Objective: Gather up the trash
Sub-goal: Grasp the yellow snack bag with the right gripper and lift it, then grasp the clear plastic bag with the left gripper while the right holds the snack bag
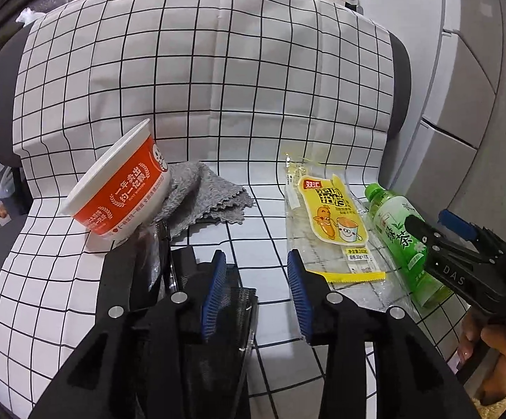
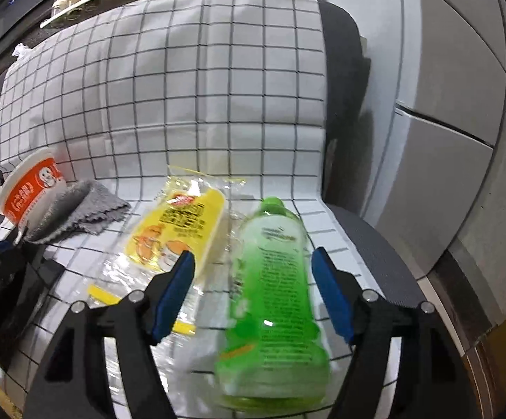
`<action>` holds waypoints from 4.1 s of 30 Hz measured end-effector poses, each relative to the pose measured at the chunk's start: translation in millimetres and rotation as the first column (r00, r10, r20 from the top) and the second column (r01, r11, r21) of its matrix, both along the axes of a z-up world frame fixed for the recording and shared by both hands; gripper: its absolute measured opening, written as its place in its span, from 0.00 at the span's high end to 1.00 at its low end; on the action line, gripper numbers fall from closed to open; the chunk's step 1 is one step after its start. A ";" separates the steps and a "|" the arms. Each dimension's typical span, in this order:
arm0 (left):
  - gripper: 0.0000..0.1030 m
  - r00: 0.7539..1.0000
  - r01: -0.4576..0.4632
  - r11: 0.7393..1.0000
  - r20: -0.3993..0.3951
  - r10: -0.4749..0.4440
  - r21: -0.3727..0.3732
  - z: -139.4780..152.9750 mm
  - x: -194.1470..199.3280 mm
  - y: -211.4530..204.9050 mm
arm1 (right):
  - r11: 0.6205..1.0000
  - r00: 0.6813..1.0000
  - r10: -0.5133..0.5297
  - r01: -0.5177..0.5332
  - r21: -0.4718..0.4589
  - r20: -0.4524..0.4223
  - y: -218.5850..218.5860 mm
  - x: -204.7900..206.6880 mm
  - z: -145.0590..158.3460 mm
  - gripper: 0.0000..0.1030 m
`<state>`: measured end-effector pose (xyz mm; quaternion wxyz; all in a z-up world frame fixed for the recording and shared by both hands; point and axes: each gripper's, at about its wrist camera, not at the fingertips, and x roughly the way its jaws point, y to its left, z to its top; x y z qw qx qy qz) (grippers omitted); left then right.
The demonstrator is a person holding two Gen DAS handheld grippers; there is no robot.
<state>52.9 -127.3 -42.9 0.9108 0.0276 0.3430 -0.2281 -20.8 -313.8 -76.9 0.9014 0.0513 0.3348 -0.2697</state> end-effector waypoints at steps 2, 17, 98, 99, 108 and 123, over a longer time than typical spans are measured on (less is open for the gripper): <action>0.62 1.000 -0.013 1.000 0.004 0.013 0.008 -1.5 2.4 2.4 | 1.000 1.000 0.022 -0.021 -0.013 0.012 8.7 8.2 4.2 0.33; 0.61 0.997 -0.055 0.998 -0.052 0.054 -0.019 -24.0 31.3 24.2 | 0.992 0.976 0.090 -0.071 0.100 -0.196 39.2 109.8 -41.8 0.23; 0.62 0.985 0.096 0.992 -0.149 -0.083 0.085 -43.0 15.5 -57.6 | 0.993 0.997 0.045 -0.038 -0.108 0.064 76.9 -111.6 78.8 0.98; 0.62 0.986 0.086 0.992 -0.152 -0.071 0.095 -46.9 18.4 -60.6 | 0.994 0.997 0.038 -0.031 -0.101 0.070 75.3 -114.5 76.7 0.98; 0.90 0.978 0.119 0.986 -0.183 -0.097 0.117 -58.3 23.4 -80.1 | 0.998 0.996 0.026 -0.022 -0.050 0.083 65.2 -122.9 64.9 0.98; 0.95 0.991 0.117 0.992 0.064 -0.113 -0.053 38.1 -57.7 -11.8 | 0.998 0.989 0.036 -0.029 -0.052 0.147 87.3 -137.6 94.0 0.98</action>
